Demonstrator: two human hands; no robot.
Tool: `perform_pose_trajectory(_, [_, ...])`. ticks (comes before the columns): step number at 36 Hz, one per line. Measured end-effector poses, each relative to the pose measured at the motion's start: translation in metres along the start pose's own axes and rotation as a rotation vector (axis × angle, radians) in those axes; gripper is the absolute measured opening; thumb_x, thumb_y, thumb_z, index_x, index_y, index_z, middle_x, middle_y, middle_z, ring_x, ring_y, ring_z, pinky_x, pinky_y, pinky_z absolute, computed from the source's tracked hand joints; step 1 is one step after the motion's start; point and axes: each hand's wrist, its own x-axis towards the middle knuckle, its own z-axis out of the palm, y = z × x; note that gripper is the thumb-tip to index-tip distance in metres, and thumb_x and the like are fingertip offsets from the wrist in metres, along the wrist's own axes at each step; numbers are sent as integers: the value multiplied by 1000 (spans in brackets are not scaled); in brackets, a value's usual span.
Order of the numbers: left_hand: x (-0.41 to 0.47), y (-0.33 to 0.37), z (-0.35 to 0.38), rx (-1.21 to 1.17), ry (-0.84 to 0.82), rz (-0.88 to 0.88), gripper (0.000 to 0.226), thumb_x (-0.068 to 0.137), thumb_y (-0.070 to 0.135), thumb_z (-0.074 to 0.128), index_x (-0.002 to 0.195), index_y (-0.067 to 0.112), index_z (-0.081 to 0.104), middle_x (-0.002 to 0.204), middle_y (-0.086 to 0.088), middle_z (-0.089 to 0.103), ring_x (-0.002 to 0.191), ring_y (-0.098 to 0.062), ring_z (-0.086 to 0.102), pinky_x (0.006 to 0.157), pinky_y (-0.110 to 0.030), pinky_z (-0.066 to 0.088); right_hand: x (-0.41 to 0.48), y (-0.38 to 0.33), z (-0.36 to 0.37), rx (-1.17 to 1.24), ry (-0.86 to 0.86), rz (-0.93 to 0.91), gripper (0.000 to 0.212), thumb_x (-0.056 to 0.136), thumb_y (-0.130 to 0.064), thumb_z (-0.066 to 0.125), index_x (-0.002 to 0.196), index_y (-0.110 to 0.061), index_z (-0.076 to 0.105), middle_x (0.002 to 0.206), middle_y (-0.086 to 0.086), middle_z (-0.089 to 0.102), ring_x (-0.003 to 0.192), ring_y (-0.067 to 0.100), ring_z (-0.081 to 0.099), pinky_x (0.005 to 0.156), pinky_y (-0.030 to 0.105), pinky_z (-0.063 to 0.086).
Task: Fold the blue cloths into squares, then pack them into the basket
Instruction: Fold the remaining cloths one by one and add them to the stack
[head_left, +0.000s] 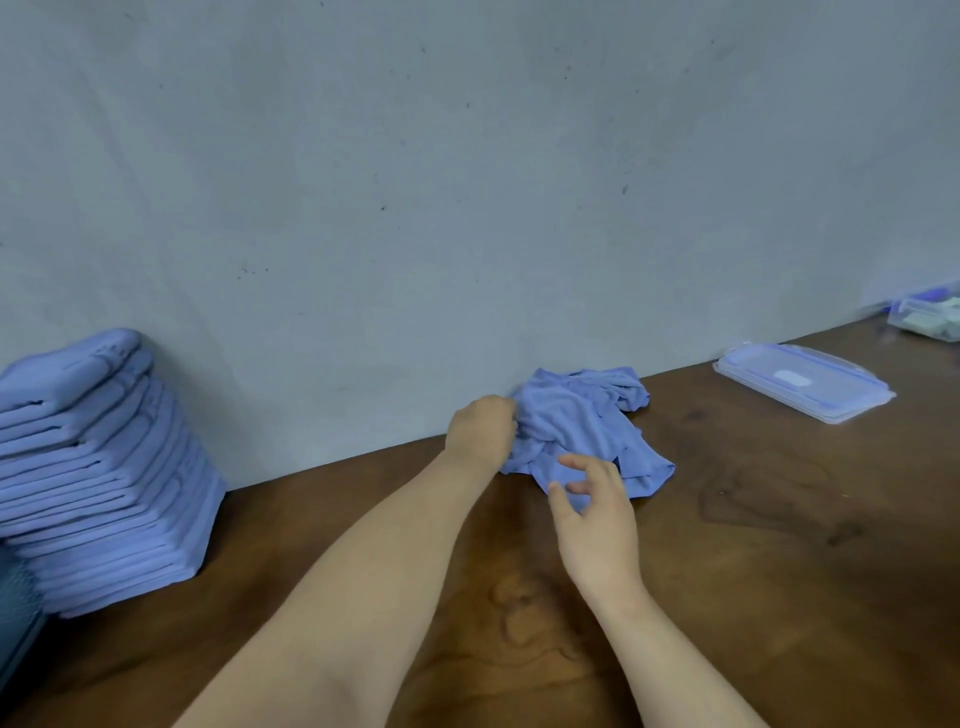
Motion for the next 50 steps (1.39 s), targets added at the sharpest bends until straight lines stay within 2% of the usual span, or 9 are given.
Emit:
perform_pose_trajectory(9, [-66,-55,-21,-133,176,-20,11,105,21,54,98,20,63,99,2,63,86,-22,62,75,-40,52,-6,-8,-11,-13,25,-76,26,99,-22,67,118,-39,61,122,-31,51,103,-1,63,74,33,58])
perform_pose_trajectory(17, [-208,-153,-35,-283,212,-283,19,100,17,66,99,36,69,96,18,66,85,1,63,73,-17,47,-14,-18,-2,-177,-87,-262,32,98,-20,66,128,-31,62,127,-23,52,119,1,52,84,30,54])
perform_pose_trajectory(26, [-300,-160,-47,-530,215,-297,10,102,20,64,97,29,63,127,29,64,123,7,56,99,-25,45,-31,-21,11,-374,-472,-295,45,102,-35,62,146,-39,52,147,-25,43,129,4,46,101,27,46])
perform_pose_trajectory(32, [-300,-133,-59,-857,52,-53,13,106,-1,48,93,1,47,111,4,76,106,-14,69,90,-36,50,-37,-27,28,-116,-588,-94,45,106,-47,57,150,-47,48,145,-28,51,130,-6,52,109,26,43])
perform_pose_trajectory(36, [-307,-134,-53,-949,3,29,15,89,-2,43,78,9,42,72,-14,45,69,-36,39,66,-46,30,-43,-37,46,-98,-583,-13,45,107,-49,52,152,-40,50,144,-26,53,130,-7,50,109,25,40])
perform_pose_trajectory(41, [-312,-126,-57,-1049,-97,145,7,74,5,46,67,8,45,65,-8,42,63,-21,36,61,-34,27,-57,-37,66,-421,-571,-212,32,104,-53,50,127,-42,70,113,-25,69,107,2,55,97,35,50])
perform_pose_trajectory(45, [-306,-132,-51,-1218,-79,14,22,86,8,42,80,8,63,70,-15,64,61,-26,56,61,-30,41,-67,-53,73,-342,-663,-320,29,104,-48,55,83,-33,69,79,-14,66,81,8,58,82,40,52])
perform_pose_trajectory(48, [-300,-138,-47,-1192,90,-147,26,98,16,42,90,15,67,76,-19,71,62,-34,64,60,-37,47,-73,-67,75,-225,-826,-302,43,103,-46,62,66,-25,63,65,-8,64,67,13,62,72,47,52])
perform_pose_trajectory(50, [-296,-141,-41,-1013,229,-219,23,106,17,50,91,21,67,83,-7,74,72,-24,69,66,-40,52,-77,-77,72,-128,-954,-215,41,103,-45,66,71,-22,78,70,-8,74,70,10,70,71,35,54])
